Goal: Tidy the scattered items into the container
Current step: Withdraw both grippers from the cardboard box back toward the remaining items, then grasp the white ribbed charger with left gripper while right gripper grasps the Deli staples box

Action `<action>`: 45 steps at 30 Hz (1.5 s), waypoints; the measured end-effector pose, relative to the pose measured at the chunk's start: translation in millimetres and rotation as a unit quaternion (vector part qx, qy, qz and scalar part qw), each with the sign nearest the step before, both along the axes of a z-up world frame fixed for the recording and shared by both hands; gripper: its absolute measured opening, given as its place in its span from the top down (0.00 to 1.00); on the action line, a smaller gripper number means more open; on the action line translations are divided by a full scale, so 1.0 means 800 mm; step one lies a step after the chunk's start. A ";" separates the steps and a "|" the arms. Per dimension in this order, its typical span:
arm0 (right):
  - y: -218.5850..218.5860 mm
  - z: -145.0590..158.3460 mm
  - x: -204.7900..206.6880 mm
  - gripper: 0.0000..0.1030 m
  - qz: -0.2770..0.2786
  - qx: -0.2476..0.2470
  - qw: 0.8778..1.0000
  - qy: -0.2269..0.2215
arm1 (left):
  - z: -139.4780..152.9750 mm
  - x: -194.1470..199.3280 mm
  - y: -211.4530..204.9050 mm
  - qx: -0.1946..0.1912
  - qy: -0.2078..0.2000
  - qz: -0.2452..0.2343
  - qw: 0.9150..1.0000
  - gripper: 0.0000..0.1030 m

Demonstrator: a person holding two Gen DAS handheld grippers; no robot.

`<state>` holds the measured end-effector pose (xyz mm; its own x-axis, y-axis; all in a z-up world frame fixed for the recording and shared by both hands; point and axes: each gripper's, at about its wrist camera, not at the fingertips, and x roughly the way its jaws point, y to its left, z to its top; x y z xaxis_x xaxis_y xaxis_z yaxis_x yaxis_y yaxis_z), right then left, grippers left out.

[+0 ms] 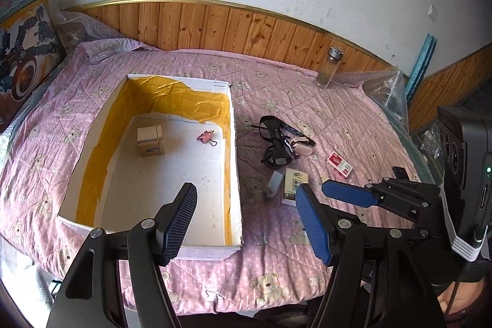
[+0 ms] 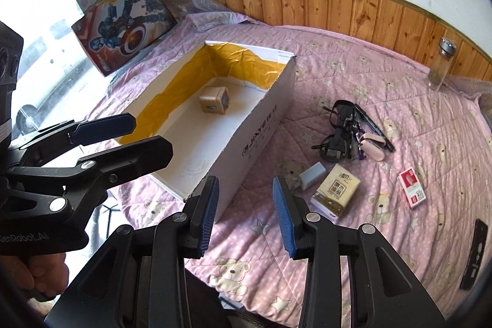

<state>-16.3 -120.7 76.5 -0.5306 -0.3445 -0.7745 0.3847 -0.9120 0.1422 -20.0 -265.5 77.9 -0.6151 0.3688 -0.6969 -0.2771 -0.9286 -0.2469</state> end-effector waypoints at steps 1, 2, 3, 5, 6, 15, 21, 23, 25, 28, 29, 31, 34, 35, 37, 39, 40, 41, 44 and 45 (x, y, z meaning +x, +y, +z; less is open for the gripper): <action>0.003 -0.001 0.002 0.62 -0.003 -0.006 1.000 -0.001 | 0.001 0.003 0.002 0.000 0.002 -0.001 1.000 0.34; 0.006 -0.002 0.003 0.62 -0.007 -0.011 1.000 -0.002 | 0.002 0.007 0.004 0.002 0.003 -0.001 1.000 0.33; 0.010 -0.004 0.004 0.62 -0.011 -0.017 1.000 -0.004 | 0.002 0.010 0.007 0.003 0.004 -0.003 1.000 0.32; 0.019 -0.007 0.005 0.62 -0.019 -0.029 0.999 -0.008 | 0.003 0.016 0.014 0.002 0.006 -0.008 1.000 0.32; 0.024 -0.009 0.006 0.61 -0.023 -0.036 0.999 -0.011 | 0.003 0.018 0.017 0.001 0.007 -0.010 1.000 0.32; 0.079 -0.030 0.024 0.58 -0.063 -0.073 0.995 -0.021 | -0.011 0.038 0.046 -0.012 0.001 -0.020 1.000 0.31; 0.143 -0.059 0.032 0.58 -0.120 -0.077 0.989 -0.032 | -0.038 0.035 0.082 -0.009 -0.025 -0.047 0.999 0.28; 0.166 -0.070 0.028 0.58 -0.144 -0.081 0.985 -0.039 | -0.049 0.029 0.100 -0.010 -0.039 -0.060 0.997 0.27; 0.186 -0.081 0.022 0.58 -0.163 -0.090 0.981 -0.046 | -0.058 0.022 0.119 -0.014 -0.048 -0.075 0.996 0.27; 0.205 -0.097 0.013 0.58 -0.182 -0.099 0.976 -0.059 | -0.070 0.006 0.142 -0.026 -0.055 -0.090 0.994 0.27; 0.209 -0.102 0.010 0.58 -0.186 -0.103 0.975 -0.063 | -0.074 0.000 0.148 -0.030 -0.057 -0.091 0.994 0.27; 0.213 -0.112 0.003 0.58 -0.189 -0.113 0.973 -0.070 | -0.083 -0.015 0.157 -0.036 -0.063 -0.091 0.993 0.27; 0.215 -0.130 -0.008 0.57 -0.186 -0.144 0.968 -0.089 | -0.099 -0.040 0.165 -0.046 -0.070 -0.088 0.993 0.28; 0.215 -0.137 -0.011 0.57 -0.184 -0.156 0.966 -0.096 | -0.104 -0.048 0.165 -0.050 -0.071 -0.084 0.993 0.28; 0.219 -0.151 -0.018 0.57 -0.179 -0.187 0.959 -0.111 | -0.116 -0.064 0.162 -0.054 -0.076 -0.074 0.993 0.27; 0.230 -0.165 -0.022 0.57 -0.189 -0.220 0.949 -0.122 | -0.130 -0.079 0.160 -0.053 -0.087 -0.068 0.992 0.28; 0.237 -0.169 -0.023 0.57 -0.198 -0.230 0.945 -0.123 | -0.136 -0.086 0.161 -0.054 -0.091 -0.065 0.992 0.28; 0.246 -0.173 -0.024 0.57 -0.207 -0.235 0.942 -0.121 | -0.142 -0.092 0.162 -0.053 -0.093 -0.065 0.992 0.28; 0.267 -0.185 -0.030 0.55 -0.221 -0.255 0.932 -0.133 | -0.157 -0.106 0.166 -0.059 -0.098 -0.059 0.992 0.28; 0.270 -0.189 -0.033 0.54 -0.220 -0.270 0.927 -0.140 | -0.162 -0.111 0.166 -0.059 -0.102 -0.055 0.992 0.28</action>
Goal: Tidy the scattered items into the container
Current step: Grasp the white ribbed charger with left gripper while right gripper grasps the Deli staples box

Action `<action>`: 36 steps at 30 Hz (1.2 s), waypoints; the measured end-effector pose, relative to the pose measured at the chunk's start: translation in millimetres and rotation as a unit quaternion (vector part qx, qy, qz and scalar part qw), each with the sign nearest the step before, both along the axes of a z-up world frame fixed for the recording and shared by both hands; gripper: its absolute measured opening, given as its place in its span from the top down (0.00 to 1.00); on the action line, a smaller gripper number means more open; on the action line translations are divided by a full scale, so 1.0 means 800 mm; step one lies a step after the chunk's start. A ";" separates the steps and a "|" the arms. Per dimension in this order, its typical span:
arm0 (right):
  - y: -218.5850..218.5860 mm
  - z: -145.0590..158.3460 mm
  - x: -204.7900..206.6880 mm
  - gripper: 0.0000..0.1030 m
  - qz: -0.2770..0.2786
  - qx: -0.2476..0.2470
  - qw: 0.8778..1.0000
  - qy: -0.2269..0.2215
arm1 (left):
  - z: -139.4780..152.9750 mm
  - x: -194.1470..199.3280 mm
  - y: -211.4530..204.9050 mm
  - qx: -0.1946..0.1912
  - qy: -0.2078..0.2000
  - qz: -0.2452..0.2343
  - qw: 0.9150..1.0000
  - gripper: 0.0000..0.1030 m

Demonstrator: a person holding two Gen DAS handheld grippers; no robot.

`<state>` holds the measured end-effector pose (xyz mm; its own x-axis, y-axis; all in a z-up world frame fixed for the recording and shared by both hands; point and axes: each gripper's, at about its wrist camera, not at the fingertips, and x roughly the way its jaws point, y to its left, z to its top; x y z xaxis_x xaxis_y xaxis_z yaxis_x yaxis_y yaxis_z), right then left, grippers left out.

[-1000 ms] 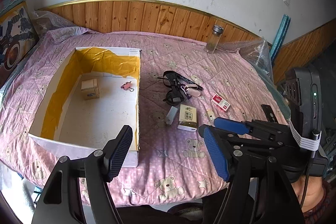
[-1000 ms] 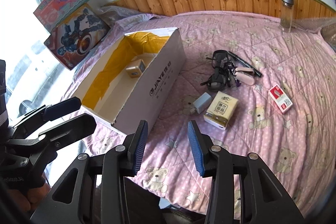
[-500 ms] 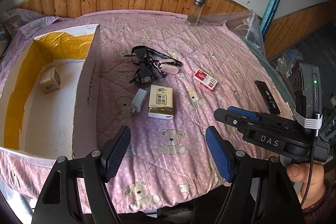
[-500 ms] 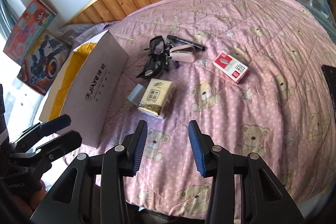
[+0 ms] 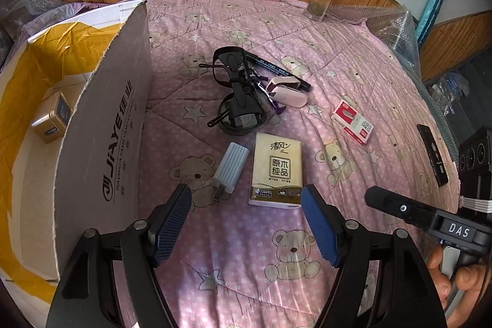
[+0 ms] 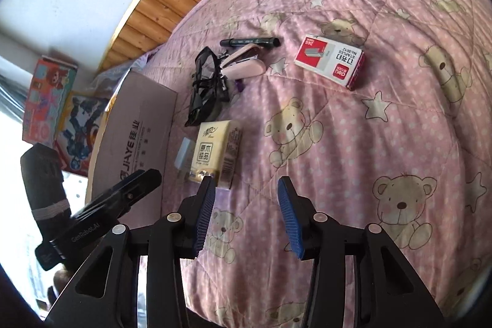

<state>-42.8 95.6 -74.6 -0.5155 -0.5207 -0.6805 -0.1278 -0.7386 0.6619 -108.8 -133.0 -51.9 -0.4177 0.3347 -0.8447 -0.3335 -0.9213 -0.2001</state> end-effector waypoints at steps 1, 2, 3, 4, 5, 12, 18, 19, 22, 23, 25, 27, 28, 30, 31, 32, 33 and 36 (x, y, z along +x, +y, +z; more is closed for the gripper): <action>0.000 -0.003 -0.003 0.54 0.002 -0.011 1.000 -0.002 | -0.005 -0.005 -0.001 0.002 -0.004 0.006 1.000 0.28; -0.002 -0.003 -0.006 0.54 0.004 -0.012 1.000 -0.002 | -0.010 -0.010 -0.002 0.005 -0.007 0.011 1.000 0.28; -0.003 -0.001 -0.008 0.54 0.002 -0.005 1.000 0.001 | -0.015 -0.014 -0.003 0.008 -0.010 0.014 1.000 0.28; -0.001 0.003 -0.010 0.54 -0.004 0.010 1.000 0.009 | -0.020 -0.017 -0.002 0.007 -0.011 0.016 1.000 0.28; 0.003 0.011 -0.011 0.54 -0.010 0.032 0.999 0.019 | -0.024 -0.019 -0.001 0.004 -0.013 0.016 1.000 0.28; 0.024 0.035 -0.058 0.46 0.036 0.271 0.961 0.041 | -0.056 -0.038 0.003 -0.002 -0.033 0.017 0.999 0.28; 0.003 0.005 -0.097 0.45 0.136 0.405 0.903 0.047 | -0.063 -0.049 0.000 0.033 -0.026 0.017 0.999 0.28; 0.002 -0.001 -0.101 0.45 0.148 0.412 0.898 0.047 | -0.064 -0.052 0.001 0.038 -0.026 0.014 0.999 0.29; 0.003 -0.018 -0.118 0.45 0.170 0.416 0.892 0.042 | -0.065 -0.055 0.002 0.055 -0.026 0.001 0.998 0.36; 0.006 -0.023 -0.123 0.45 0.174 0.412 0.894 0.039 | -0.064 -0.056 0.000 0.058 -0.027 0.000 0.998 0.36; 0.012 -0.027 -0.129 0.45 0.174 0.397 0.900 0.039 | -0.062 -0.053 -0.006 0.060 -0.028 0.002 0.998 0.36; 0.020 -0.028 -0.132 0.45 0.170 0.376 0.910 0.038 | -0.058 -0.046 -0.016 0.042 -0.014 0.022 0.999 0.36; 0.024 -0.029 -0.133 0.45 0.167 0.366 0.915 0.037 | -0.057 -0.041 -0.022 0.031 -0.008 0.035 0.999 0.36; 0.028 -0.030 -0.134 0.45 0.160 0.355 0.920 0.038 | -0.062 -0.036 -0.029 0.030 -0.011 0.041 0.999 0.36; 0.028 -0.030 -0.134 0.46 0.157 0.352 0.922 0.039 | -0.066 -0.035 -0.028 0.025 -0.015 0.036 0.999 0.36; 0.027 -0.030 -0.134 0.46 0.155 0.351 0.923 0.042 | -0.068 -0.033 -0.024 0.016 -0.011 0.029 0.999 0.36; 0.026 -0.031 -0.133 0.46 0.153 0.350 0.923 0.044 | -0.066 -0.033 -0.019 0.008 -0.003 0.019 1.000 0.36; 0.022 -0.030 -0.133 0.57 0.151 0.348 0.924 0.048 | -0.066 -0.043 -0.008 0.009 -0.001 0.008 1.000 0.46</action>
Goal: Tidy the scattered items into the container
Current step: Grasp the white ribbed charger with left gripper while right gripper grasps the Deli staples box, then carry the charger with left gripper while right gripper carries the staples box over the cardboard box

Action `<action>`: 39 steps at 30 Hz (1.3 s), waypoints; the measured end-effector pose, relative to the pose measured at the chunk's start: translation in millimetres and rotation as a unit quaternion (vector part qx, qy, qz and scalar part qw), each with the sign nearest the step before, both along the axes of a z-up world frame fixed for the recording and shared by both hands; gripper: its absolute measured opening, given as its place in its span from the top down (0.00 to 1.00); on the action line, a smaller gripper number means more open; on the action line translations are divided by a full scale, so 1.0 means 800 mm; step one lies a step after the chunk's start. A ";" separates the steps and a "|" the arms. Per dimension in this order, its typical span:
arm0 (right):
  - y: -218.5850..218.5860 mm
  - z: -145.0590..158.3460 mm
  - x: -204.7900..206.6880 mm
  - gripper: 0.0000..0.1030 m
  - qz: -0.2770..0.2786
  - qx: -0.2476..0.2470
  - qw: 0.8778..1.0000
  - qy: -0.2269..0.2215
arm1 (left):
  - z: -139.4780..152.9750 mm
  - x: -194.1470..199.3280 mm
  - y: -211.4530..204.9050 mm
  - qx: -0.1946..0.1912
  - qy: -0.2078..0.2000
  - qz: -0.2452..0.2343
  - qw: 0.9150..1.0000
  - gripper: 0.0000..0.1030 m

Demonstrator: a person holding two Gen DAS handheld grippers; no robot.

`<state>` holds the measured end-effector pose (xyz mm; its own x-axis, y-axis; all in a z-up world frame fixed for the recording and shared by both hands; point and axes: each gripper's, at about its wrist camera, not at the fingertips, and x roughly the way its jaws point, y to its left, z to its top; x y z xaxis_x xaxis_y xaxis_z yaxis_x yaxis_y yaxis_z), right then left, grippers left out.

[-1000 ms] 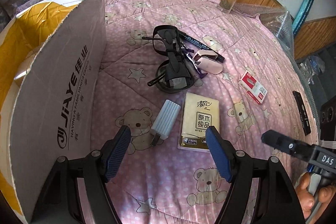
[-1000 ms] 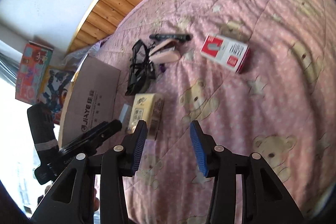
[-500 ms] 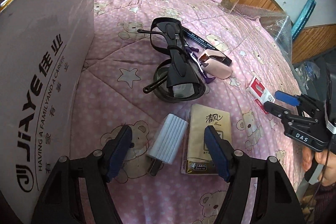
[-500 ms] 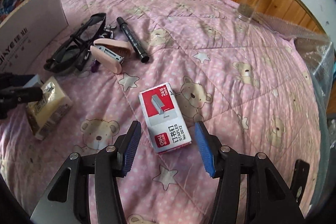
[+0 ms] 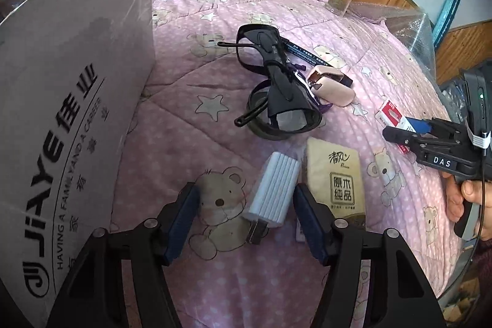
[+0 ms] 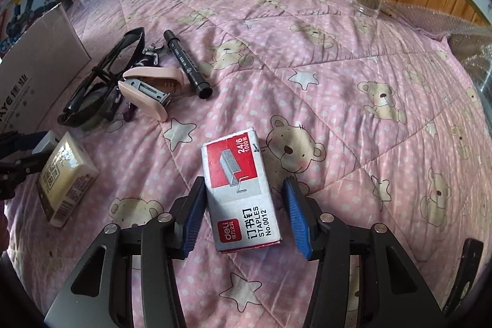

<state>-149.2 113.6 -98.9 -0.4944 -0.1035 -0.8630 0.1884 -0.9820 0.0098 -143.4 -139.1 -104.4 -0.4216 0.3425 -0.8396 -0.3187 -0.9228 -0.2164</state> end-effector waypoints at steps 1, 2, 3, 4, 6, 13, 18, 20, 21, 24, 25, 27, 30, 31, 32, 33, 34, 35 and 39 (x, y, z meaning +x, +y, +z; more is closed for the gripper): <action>0.000 0.001 -0.001 0.59 -0.001 0.000 1.000 0.000 | 0.000 -0.003 0.004 -0.001 0.001 -0.004 1.000 0.51; 0.000 0.001 -0.002 0.59 -0.002 0.000 1.000 0.000 | 0.000 -0.005 0.009 -0.008 0.003 -0.011 1.000 0.71; 0.001 0.001 -0.002 0.60 -0.004 -0.002 1.000 -0.002 | 0.000 -0.005 0.014 -0.019 0.006 -0.019 1.000 0.77; 0.002 0.002 -0.002 0.60 -0.007 -0.005 1.000 -0.002 | 0.000 -0.004 0.017 -0.027 0.010 -0.022 0.999 0.77; 0.006 0.004 -0.001 0.61 -0.015 -0.015 1.000 -0.004 | 0.001 -0.002 0.014 -0.024 0.010 -0.021 0.999 0.78; 0.016 0.022 0.015 0.61 -0.053 -0.071 0.996 -0.003 | 0.018 0.013 -0.007 0.004 0.003 -0.005 1.000 0.79; 0.006 0.033 0.032 0.61 -0.061 -0.096 0.994 -0.002 | 0.024 0.020 -0.023 0.028 -0.004 0.002 1.000 0.79; 0.000 0.038 0.040 0.61 -0.062 -0.104 0.993 -0.001 | 0.028 0.023 -0.029 0.037 -0.006 0.006 0.999 0.79; -0.003 0.040 0.044 0.61 -0.062 -0.108 0.992 0.000 | 0.030 0.027 -0.031 0.042 -0.005 0.006 0.999 0.79; -0.016 0.043 0.057 0.61 -0.060 -0.120 0.991 -0.001 | 0.040 0.040 -0.038 0.049 0.002 0.002 0.999 0.79; -0.022 0.043 0.061 0.61 -0.059 -0.123 0.991 -0.001 | 0.044 0.044 -0.039 0.052 0.004 0.000 0.999 0.79; -0.033 0.043 0.070 0.61 -0.058 -0.126 0.990 -0.001 | 0.051 0.048 -0.034 0.055 0.008 -0.005 0.998 0.79; -0.048 0.046 0.081 0.60 -0.053 -0.129 0.990 0.001 | 0.058 0.054 -0.030 0.060 0.013 -0.012 0.998 0.79; -0.052 0.046 0.084 0.60 -0.052 -0.131 0.990 0.000 | 0.060 0.058 -0.032 0.062 0.016 -0.014 0.998 0.79; -0.056 0.047 0.088 0.60 -0.052 -0.133 0.990 0.000 | 0.063 0.061 -0.032 0.064 0.019 -0.015 0.998 0.79; -0.059 0.048 0.091 0.60 -0.050 -0.135 0.990 0.000 | 0.066 0.064 -0.034 0.065 0.022 -0.016 0.997 0.79; -0.062 0.049 0.094 0.60 -0.048 -0.135 0.990 0.000 | 0.069 0.067 -0.035 0.067 0.025 -0.017 0.997 0.79; -0.066 0.050 0.097 0.60 -0.046 -0.136 0.990 0.000 | 0.072 0.071 -0.036 0.069 0.028 -0.018 0.997 0.79; -0.083 0.056 0.108 0.60 -0.036 -0.142 0.989 -0.002 | 0.086 0.081 -0.041 0.080 0.038 -0.020 0.996 0.79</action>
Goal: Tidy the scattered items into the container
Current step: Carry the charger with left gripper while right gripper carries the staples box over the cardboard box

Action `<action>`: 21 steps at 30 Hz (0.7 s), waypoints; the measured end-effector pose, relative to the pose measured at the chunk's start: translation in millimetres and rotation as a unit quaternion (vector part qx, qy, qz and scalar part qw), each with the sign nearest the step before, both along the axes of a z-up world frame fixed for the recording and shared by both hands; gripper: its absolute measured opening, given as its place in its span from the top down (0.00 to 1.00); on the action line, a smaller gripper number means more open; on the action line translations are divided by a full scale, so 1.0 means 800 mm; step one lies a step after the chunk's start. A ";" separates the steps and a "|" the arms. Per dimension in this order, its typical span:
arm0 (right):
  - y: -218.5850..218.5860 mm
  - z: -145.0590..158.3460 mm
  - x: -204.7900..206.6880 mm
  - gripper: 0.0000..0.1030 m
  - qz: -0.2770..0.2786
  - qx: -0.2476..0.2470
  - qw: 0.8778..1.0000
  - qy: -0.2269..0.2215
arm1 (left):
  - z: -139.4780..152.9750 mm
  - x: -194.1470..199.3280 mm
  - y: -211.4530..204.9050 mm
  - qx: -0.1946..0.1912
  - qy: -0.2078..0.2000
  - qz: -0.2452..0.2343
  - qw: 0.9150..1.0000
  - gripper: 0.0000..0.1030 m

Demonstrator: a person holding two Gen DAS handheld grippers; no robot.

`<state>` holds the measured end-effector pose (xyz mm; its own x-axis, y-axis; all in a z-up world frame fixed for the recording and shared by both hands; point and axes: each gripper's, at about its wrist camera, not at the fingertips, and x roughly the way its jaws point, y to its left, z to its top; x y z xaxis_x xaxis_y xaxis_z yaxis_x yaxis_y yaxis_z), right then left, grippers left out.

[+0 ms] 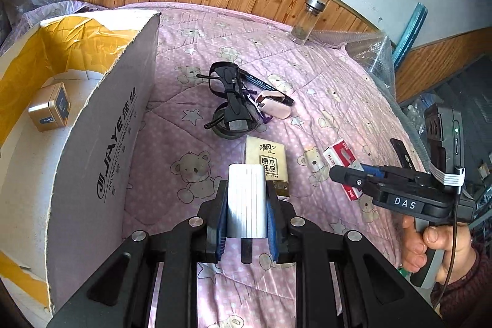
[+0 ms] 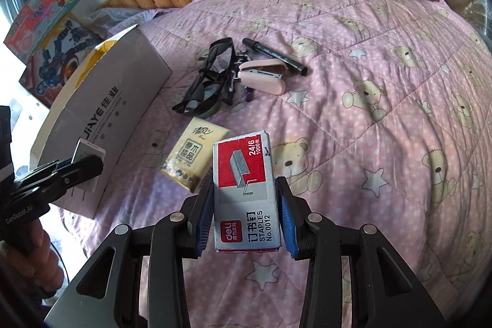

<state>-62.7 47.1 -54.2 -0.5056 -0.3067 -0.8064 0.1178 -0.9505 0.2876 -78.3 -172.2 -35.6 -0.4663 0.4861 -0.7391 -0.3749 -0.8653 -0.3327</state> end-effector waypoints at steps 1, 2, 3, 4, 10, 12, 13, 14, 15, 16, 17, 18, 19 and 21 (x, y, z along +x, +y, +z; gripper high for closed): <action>-0.005 0.002 0.002 0.60 0.004 -0.001 1.000 0.001 | 0.004 0.002 -0.001 0.004 0.002 0.001 1.000 0.79; -0.011 0.006 0.005 0.60 0.009 -0.002 1.000 0.003 | 0.007 0.005 -0.003 0.007 0.004 0.001 1.000 0.79; -0.017 0.009 0.008 0.60 0.014 -0.003 1.000 0.005 | 0.011 0.007 -0.005 0.010 0.007 0.001 1.000 0.79; -0.024 0.013 0.011 0.60 0.020 -0.003 1.000 0.008 | 0.015 0.009 -0.007 0.013 0.009 0.002 1.000 0.79; -0.059 0.037 0.021 0.60 0.050 -0.012 0.998 0.024 | 0.036 0.020 -0.022 0.027 0.023 0.007 0.999 0.78; -0.073 0.044 0.023 0.60 0.062 -0.015 0.998 0.029 | 0.042 0.023 -0.029 0.032 0.027 0.012 0.999 0.78; -0.079 0.048 0.023 0.60 0.068 -0.016 0.997 0.031 | 0.044 0.024 -0.034 0.034 0.029 0.014 0.999 0.79; -0.086 0.051 0.023 0.60 0.075 -0.017 0.996 0.033 | 0.047 0.026 -0.038 0.036 0.030 0.018 0.999 0.79; -0.093 0.055 0.023 0.60 0.082 -0.017 0.996 0.036 | 0.050 0.027 -0.043 0.039 0.032 0.022 0.999 0.78; -0.101 0.059 0.023 0.60 0.089 -0.017 0.995 0.038 | 0.053 0.028 -0.048 0.041 0.034 0.026 0.998 0.78; -0.107 0.064 0.023 0.60 0.095 -0.019 0.994 0.041 | 0.056 0.029 -0.054 0.044 0.035 0.030 0.998 0.78; -0.114 0.068 0.023 0.60 0.101 -0.020 0.994 0.043 | 0.059 0.030 -0.060 0.048 0.036 0.034 0.998 0.78; -0.121 0.072 0.022 0.60 0.106 -0.021 0.993 0.046 | 0.062 0.031 -0.065 0.051 0.037 0.038 0.997 0.78; -0.133 0.079 0.021 0.60 0.117 -0.024 0.992 0.049 | 0.067 0.031 -0.076 0.054 0.041 0.044 0.997 0.78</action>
